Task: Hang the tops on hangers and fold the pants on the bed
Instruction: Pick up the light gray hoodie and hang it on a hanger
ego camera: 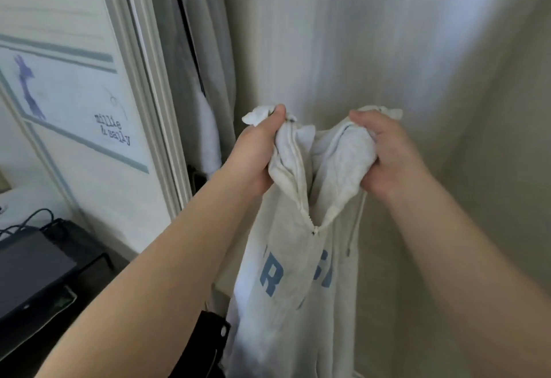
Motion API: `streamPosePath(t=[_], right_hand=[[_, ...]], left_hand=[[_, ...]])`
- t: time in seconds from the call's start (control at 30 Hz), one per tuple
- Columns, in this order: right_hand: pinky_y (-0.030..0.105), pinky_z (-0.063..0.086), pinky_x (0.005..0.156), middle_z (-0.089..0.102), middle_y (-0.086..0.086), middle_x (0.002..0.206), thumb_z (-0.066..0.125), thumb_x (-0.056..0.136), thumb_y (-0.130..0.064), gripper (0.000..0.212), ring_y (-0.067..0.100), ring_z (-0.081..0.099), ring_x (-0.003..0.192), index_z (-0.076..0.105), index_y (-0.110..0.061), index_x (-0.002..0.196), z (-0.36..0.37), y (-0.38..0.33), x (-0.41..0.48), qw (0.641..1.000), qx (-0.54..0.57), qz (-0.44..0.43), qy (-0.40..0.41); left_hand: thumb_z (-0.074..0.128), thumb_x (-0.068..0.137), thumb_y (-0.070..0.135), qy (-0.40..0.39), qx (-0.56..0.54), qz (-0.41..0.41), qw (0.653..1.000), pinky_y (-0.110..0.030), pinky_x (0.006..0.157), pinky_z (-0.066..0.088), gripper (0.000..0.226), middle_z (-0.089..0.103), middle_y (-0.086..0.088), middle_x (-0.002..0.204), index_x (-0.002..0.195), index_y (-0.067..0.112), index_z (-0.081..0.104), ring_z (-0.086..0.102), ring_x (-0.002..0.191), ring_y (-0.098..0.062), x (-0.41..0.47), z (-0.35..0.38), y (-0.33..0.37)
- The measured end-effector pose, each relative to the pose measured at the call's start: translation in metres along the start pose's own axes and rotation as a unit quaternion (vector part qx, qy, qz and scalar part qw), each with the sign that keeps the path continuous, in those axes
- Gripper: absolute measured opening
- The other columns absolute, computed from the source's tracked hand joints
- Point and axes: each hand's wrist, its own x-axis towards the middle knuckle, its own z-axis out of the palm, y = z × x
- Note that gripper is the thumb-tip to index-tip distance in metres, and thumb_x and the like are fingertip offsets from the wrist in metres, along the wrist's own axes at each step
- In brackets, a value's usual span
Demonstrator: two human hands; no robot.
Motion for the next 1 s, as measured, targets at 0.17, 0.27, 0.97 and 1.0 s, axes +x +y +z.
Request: streamPosePath(t=[0.17,0.27,0.97,1.0], right_hand=[[0.041,0.061,0.060,0.055,0.009,0.066,0.059,0.094,-0.007,0.026,0.028,0.065,0.067,0.052,-0.012,0.070,0.043,-0.039,0.058,0.995,0.012,-0.094,0.030],[0.049,0.055,0.088,0.050,0.012,0.077,0.061,0.093,-0.005,0.023,0.031,0.058,0.088,0.050,-0.012,0.073,0.066,-0.069,0.086,0.989,-0.008,-0.138,0.042],[0.025,0.051,0.047,0.059,0.011,0.076,0.064,0.087,-0.009,0.015,0.025,0.059,0.058,0.052,-0.009,0.079,0.186,-0.366,0.124,0.749,-0.504,-0.349,0.251],[0.023,0.047,0.043,0.058,0.011,0.073,0.061,0.087,-0.011,0.015,0.025,0.057,0.055,0.051,-0.009,0.076,0.189,-0.377,0.119,0.683,-0.567,-0.363,0.284]], left_hand=[[0.056,0.102,0.035,-0.044,0.008,0.038,0.998,-0.043,0.106,0.049,0.030,0.067,-0.006,0.094,0.082,0.015,0.065,0.067,0.100,-0.023,0.074,0.009,0.061],[0.058,0.101,0.034,-0.059,-0.006,0.068,0.996,-0.037,0.095,0.055,0.029,0.068,-0.003,0.082,0.081,0.014,0.063,0.069,0.088,-0.018,0.108,0.021,0.096],[0.057,0.101,0.024,-0.079,0.046,0.248,0.964,-0.041,0.096,0.053,0.030,0.060,-0.018,0.113,0.125,0.006,0.055,0.062,0.098,-0.027,0.220,0.221,0.341],[0.055,0.101,0.022,-0.077,0.052,0.258,0.962,-0.039,0.093,0.052,0.024,0.060,-0.019,0.109,0.116,0.003,0.056,0.061,0.097,-0.028,0.222,0.231,0.346]])
